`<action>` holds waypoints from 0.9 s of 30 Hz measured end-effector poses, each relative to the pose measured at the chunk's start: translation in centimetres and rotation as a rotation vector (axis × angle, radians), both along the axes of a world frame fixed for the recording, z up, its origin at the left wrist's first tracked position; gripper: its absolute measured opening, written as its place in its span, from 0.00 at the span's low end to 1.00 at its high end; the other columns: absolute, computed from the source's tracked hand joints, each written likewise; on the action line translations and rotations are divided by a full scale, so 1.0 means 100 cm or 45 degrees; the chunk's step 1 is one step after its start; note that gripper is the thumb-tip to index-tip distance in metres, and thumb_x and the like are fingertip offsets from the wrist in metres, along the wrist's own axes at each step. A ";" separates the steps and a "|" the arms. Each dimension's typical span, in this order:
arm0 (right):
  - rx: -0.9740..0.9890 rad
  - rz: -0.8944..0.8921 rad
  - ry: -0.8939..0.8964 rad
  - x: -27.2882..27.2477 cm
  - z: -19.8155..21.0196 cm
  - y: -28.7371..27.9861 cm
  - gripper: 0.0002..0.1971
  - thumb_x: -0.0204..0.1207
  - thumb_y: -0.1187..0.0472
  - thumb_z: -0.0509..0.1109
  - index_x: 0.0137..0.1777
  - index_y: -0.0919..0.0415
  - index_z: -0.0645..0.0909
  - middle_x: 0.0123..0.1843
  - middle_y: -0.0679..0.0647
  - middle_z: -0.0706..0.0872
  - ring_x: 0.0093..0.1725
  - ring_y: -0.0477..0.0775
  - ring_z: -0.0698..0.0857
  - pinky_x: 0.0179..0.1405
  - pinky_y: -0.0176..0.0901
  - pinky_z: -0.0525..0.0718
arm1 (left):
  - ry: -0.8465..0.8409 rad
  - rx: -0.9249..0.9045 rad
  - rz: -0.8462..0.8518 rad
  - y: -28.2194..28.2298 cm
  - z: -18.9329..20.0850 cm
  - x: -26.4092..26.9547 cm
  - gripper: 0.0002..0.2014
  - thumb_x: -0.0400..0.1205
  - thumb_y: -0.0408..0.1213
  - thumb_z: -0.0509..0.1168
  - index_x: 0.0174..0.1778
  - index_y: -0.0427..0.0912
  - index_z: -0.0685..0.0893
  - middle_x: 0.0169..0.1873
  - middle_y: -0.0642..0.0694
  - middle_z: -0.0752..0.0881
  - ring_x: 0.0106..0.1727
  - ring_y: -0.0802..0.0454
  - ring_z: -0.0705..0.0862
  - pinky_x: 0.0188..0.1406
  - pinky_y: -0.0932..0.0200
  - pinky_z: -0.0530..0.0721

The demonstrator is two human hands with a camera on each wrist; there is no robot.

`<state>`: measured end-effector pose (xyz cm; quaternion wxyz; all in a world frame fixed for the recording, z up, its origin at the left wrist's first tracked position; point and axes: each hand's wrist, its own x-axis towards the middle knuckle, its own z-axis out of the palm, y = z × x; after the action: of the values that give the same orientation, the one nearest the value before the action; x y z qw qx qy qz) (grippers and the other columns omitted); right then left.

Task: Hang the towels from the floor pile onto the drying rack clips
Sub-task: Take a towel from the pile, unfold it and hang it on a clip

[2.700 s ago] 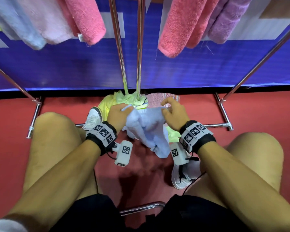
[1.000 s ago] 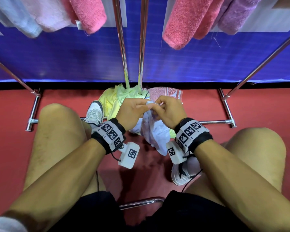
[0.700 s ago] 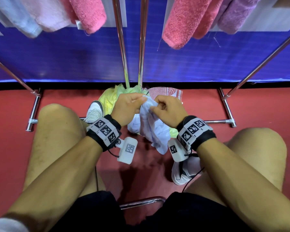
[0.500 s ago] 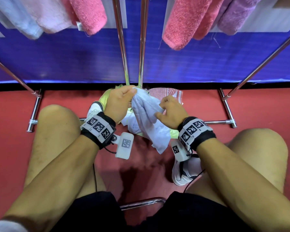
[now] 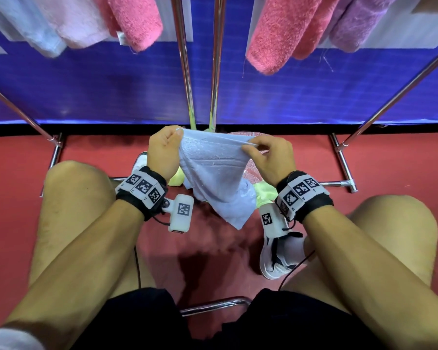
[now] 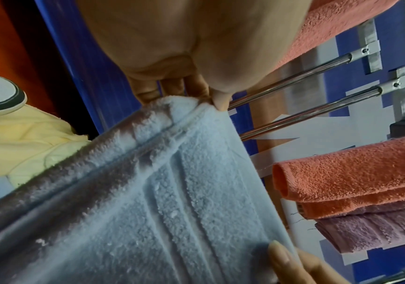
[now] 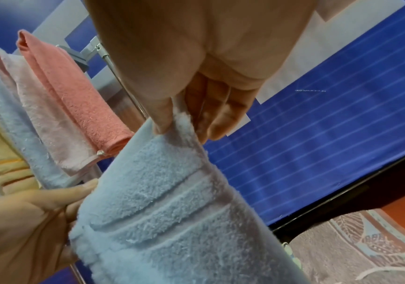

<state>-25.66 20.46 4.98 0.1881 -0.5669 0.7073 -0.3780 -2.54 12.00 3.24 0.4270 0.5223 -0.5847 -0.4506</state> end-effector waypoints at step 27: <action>0.028 -0.102 -0.160 0.005 0.010 -0.004 0.09 0.75 0.63 0.72 0.40 0.59 0.73 0.27 0.49 0.70 0.26 0.44 0.67 0.29 0.33 0.69 | 0.062 0.132 0.051 0.005 -0.002 -0.009 0.17 0.79 0.51 0.65 0.40 0.39 0.85 0.35 0.39 0.82 0.38 0.44 0.81 0.44 0.26 0.86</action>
<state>-25.15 20.02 5.96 0.2230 -0.5114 0.7203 -0.4123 -3.41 12.50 3.03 0.4224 0.5441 -0.5394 -0.4844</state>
